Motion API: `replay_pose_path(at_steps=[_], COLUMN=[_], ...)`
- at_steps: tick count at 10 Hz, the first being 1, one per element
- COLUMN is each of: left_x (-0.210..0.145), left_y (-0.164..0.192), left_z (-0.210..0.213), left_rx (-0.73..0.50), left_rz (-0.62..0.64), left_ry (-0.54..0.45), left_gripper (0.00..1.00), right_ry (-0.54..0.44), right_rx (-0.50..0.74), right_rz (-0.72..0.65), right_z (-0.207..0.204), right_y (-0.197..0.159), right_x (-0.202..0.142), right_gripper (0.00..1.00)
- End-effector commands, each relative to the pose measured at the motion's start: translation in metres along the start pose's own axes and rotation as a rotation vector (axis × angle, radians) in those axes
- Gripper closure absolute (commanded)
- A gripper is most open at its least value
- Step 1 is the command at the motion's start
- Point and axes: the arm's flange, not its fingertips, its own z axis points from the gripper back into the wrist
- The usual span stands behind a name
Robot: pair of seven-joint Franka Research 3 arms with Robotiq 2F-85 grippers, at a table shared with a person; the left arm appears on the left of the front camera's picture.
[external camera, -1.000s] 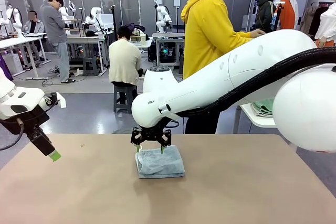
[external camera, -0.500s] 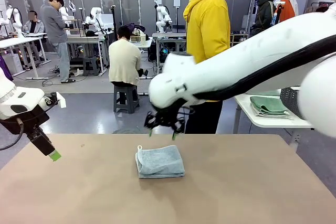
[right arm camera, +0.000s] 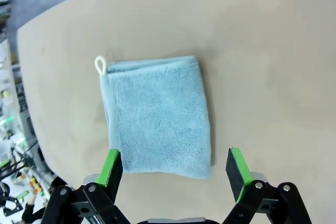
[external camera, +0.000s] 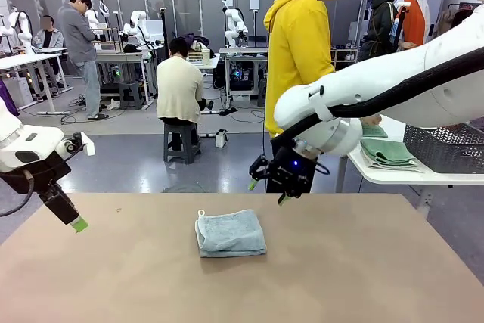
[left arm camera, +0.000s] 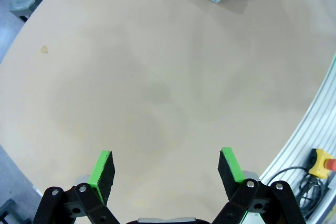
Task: Fold the towels and place them in the basket.
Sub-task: Place the folded Towel with hook on the right side of the table.
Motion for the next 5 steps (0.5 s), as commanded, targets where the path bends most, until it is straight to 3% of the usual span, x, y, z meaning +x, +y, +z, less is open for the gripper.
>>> replay_pose_path(at_steps=[1,5], left_x=[0.005,0.005], left_y=[0.002,0.002], left_z=[0.000,0.000], left_rx=[0.017,0.017], left_rz=[0.012,0.012], left_ry=[0.005,0.005], left_gripper=[0.00,0.00], right_ry=[0.004,0.022], right_rx=[0.182,0.298], right_rz=[0.025,0.024], right_z=[-0.017,-0.050], right_y=[-0.021,-0.053], right_x=[-0.013,-0.020], right_gripper=[0.00,0.00])
